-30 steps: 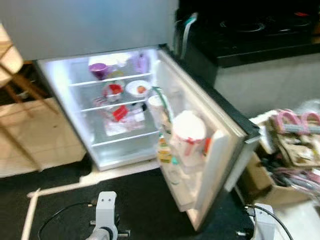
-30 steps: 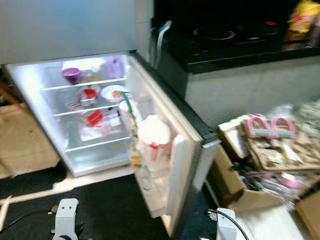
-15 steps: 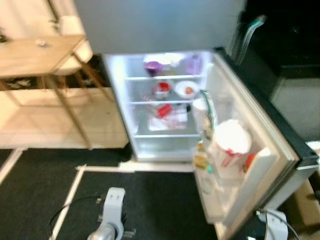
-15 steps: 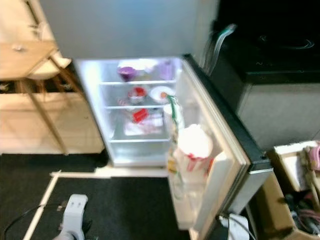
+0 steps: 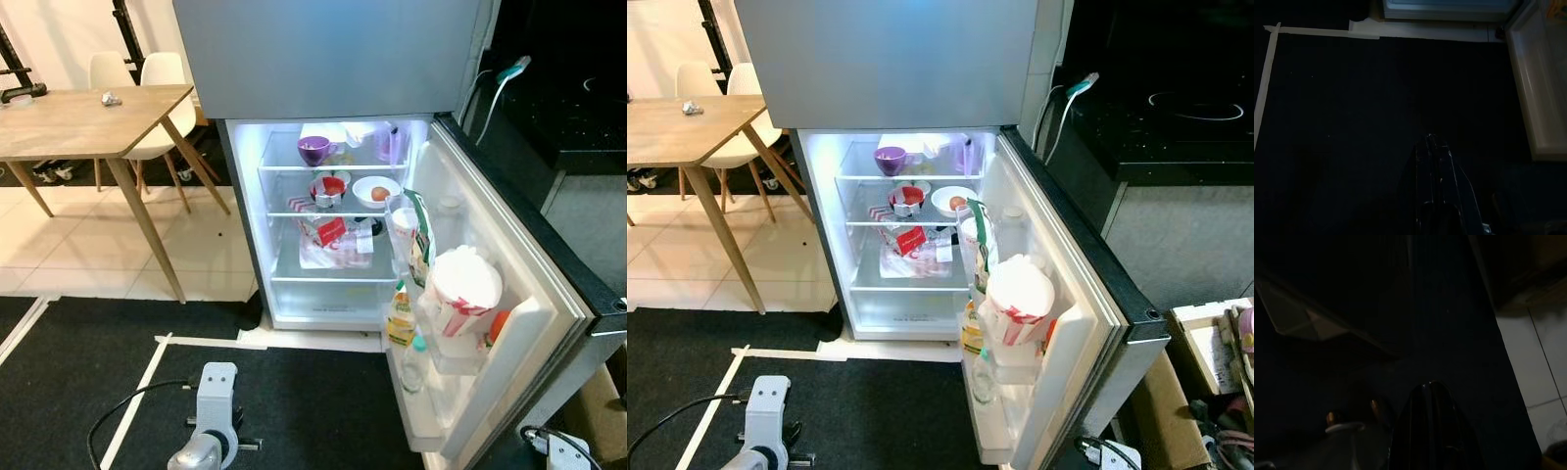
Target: Restocking fridge
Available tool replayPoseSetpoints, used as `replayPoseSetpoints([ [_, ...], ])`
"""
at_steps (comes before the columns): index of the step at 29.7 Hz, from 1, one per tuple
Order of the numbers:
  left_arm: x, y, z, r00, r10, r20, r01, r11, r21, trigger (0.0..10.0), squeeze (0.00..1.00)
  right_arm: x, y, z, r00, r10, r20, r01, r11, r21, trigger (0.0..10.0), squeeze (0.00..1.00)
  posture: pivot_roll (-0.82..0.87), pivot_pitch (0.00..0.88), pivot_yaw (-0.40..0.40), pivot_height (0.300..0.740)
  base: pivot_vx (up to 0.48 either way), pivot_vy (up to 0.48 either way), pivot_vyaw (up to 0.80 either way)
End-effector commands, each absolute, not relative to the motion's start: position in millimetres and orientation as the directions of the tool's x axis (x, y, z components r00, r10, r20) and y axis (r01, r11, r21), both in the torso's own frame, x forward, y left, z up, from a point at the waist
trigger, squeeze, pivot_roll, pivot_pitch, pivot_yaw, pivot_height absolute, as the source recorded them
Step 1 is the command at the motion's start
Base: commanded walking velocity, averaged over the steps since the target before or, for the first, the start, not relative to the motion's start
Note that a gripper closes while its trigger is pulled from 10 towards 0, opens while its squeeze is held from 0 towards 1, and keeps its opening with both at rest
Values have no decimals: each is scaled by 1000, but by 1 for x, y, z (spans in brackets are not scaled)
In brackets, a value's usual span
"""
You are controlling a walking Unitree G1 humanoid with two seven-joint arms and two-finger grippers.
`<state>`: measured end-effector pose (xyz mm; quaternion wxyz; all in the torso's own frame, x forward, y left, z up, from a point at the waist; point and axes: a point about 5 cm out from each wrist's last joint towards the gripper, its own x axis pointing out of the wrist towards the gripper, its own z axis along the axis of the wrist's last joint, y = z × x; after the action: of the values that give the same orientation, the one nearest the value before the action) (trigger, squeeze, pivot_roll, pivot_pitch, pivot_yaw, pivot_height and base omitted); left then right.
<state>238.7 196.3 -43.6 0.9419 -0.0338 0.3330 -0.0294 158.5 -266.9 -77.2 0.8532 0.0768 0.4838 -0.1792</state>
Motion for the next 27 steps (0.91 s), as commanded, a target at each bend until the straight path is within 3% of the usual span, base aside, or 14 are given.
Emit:
replayPoseSetpoints([
  [1,237,196,-45,775,-69,-628,15,996,-92,10000,0,162,-268,-75,476,-230,-849,372,927,-42,10000,0,-98,14,37,740,0,-334,0],
  [15,234,192,-47,776,-86,-625,34,995,-95,10000,0,166,-267,-74,485,-219,-847,334,941,-52,10000,0,-89,17,21,740,0,-392,0],
  [27,215,205,-57,758,-22,-652,2,999,-33,10000,0,162,-270,-75,462,-221,-859,330,942,-65,10000,0,-88,22,21,740,0,0,0],
])
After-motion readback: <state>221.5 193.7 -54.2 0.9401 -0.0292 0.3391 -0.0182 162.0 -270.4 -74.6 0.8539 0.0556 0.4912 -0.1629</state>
